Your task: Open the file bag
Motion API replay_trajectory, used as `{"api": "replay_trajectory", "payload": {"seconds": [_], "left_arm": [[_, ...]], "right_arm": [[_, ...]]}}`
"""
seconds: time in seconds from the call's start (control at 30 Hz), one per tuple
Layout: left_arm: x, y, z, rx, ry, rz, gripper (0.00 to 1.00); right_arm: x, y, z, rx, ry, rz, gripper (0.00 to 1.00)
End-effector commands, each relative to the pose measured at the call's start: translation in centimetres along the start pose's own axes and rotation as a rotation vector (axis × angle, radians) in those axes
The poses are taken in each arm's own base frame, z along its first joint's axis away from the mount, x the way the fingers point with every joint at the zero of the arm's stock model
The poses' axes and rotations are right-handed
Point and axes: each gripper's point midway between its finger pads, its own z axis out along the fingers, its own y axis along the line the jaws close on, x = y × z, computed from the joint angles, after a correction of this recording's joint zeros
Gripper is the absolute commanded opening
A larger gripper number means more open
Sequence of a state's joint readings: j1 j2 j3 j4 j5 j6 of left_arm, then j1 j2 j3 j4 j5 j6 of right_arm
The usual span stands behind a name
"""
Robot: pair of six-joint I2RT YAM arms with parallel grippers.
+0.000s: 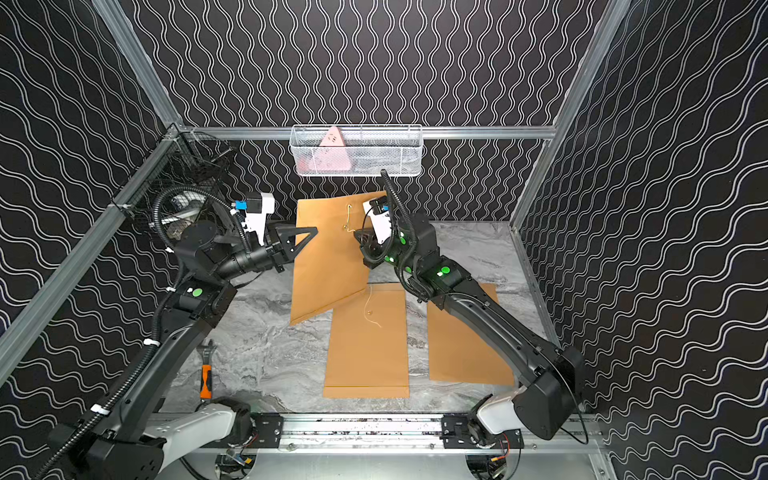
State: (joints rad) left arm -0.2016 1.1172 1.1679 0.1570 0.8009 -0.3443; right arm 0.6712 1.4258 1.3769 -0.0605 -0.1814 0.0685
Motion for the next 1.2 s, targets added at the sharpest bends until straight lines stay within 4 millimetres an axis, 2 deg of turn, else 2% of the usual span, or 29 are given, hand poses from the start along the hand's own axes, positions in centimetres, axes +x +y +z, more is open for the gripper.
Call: {"api": "replay_trajectory", "payload": {"seconds": [0.0,0.67,1.17], "left_arm": [[-0.3,-0.1,-0.1,0.0,-0.016,0.018,0.0],[0.5,0.5,-0.1,-0.016,-0.015,0.0,0.0],[0.6,0.7,0.1,-0.01,-0.026,-0.016,0.0]], "right_arm": [[-1.8,0.0,-0.6,0.011,-0.06,-0.01,0.0],[-4.8,1.3,-2.3,-0.033,-0.129,-0.009,0.0],[-5.3,2.1,-2.4,-0.073,-0.133,-0.009,0.0]]}}
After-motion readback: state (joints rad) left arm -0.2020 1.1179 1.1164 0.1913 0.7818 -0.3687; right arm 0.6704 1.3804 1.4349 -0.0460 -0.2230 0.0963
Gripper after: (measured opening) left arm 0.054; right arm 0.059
